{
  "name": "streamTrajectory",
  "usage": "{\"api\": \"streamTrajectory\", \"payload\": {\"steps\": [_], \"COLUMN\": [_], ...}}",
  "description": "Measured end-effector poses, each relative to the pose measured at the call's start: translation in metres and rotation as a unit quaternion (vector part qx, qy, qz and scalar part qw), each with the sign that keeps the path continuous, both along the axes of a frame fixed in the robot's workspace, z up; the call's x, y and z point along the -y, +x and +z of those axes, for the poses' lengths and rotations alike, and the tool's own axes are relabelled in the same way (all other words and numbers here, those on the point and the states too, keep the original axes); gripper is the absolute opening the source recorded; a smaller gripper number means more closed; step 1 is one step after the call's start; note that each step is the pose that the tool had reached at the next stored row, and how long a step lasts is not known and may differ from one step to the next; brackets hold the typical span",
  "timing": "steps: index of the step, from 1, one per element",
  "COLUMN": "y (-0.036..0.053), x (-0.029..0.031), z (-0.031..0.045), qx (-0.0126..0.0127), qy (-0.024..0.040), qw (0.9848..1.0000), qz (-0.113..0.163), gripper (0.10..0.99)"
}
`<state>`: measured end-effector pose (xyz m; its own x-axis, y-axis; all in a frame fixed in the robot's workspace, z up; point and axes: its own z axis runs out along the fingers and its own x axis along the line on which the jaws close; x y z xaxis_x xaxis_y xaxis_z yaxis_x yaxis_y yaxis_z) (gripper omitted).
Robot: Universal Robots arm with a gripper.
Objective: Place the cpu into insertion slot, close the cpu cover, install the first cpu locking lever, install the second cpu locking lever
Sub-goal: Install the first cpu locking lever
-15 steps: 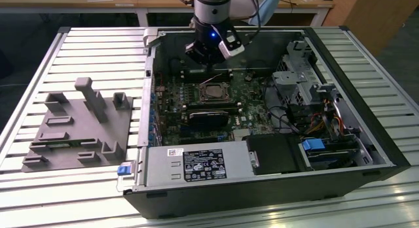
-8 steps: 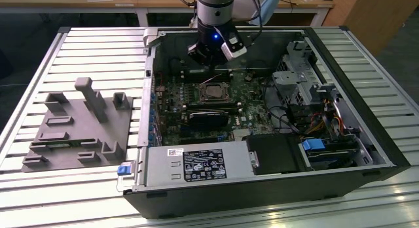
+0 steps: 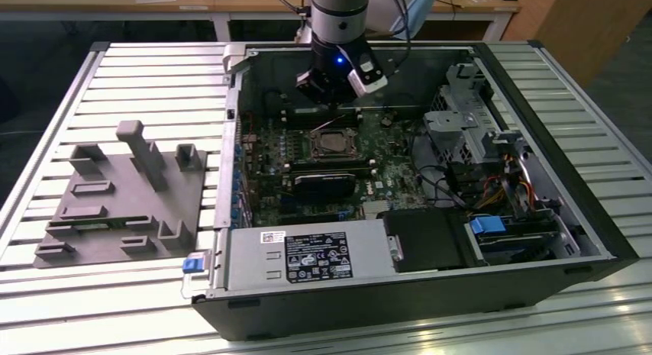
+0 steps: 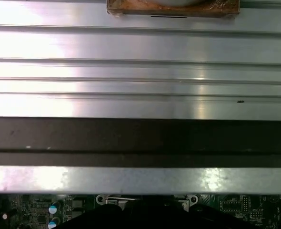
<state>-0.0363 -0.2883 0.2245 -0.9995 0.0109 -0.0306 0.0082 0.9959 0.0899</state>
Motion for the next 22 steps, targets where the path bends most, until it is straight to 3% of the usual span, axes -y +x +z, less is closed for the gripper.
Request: {"api": "streamTrajectory", "payload": {"steps": [15, 22], "y": [0.0105, 0.0154], "x": [-0.0008, -0.0008], "z": [-0.0059, -0.0119], "qx": [0.0, 0.0001], "qy": [0.0001, 0.0001], "qw": [1.0, 1.0], "qz": [0.0, 0.0], "gripper": [0.106, 0.106]}}
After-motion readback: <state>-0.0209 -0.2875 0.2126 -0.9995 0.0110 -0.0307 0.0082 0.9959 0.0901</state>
